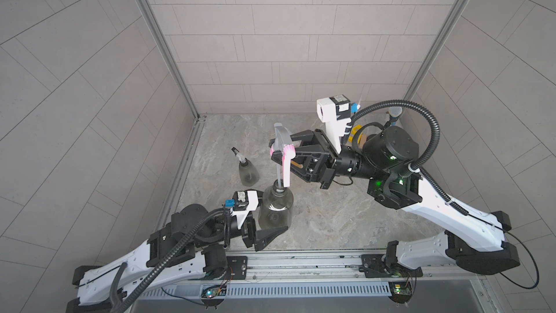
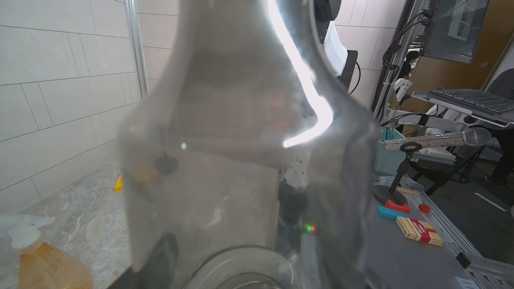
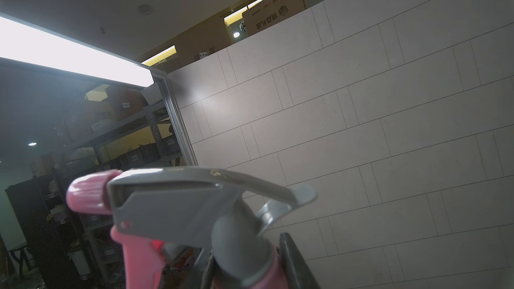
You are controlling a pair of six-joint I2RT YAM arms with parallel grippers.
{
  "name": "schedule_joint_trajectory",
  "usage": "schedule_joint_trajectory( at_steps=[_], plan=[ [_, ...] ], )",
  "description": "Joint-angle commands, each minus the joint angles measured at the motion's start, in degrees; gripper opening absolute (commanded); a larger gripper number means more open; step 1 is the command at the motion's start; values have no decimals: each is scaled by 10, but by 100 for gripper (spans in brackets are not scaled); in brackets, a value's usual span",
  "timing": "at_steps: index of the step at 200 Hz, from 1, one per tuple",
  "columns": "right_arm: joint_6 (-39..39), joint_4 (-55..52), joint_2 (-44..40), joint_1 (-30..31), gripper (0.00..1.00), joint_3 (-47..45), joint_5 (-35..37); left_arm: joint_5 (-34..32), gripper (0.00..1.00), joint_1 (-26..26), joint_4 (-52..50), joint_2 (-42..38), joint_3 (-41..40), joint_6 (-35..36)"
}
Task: Attach spray nozzles to spray bottles
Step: Insert the spray nozzle into the spray bottle.
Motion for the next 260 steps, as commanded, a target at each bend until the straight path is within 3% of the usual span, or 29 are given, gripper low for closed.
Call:
schedule_joint_trajectory(
  at_steps=[1, 74, 188, 260],
  plan=[
    [15, 40, -16, 2, 24, -16, -27, -18, 0, 3, 16, -4, 15, -6],
    [33, 94, -30, 1, 28, -105, -107, -6, 0, 3, 5, -3, 44, -7],
    [-47, 32, -43, -10, 30, -131, -98, 29, 0, 3, 10, 4, 53, -11],
    [-58, 24, -36, -13, 33, -142, -121, 27, 0, 3, 25, -1, 52, -21]
  ],
)
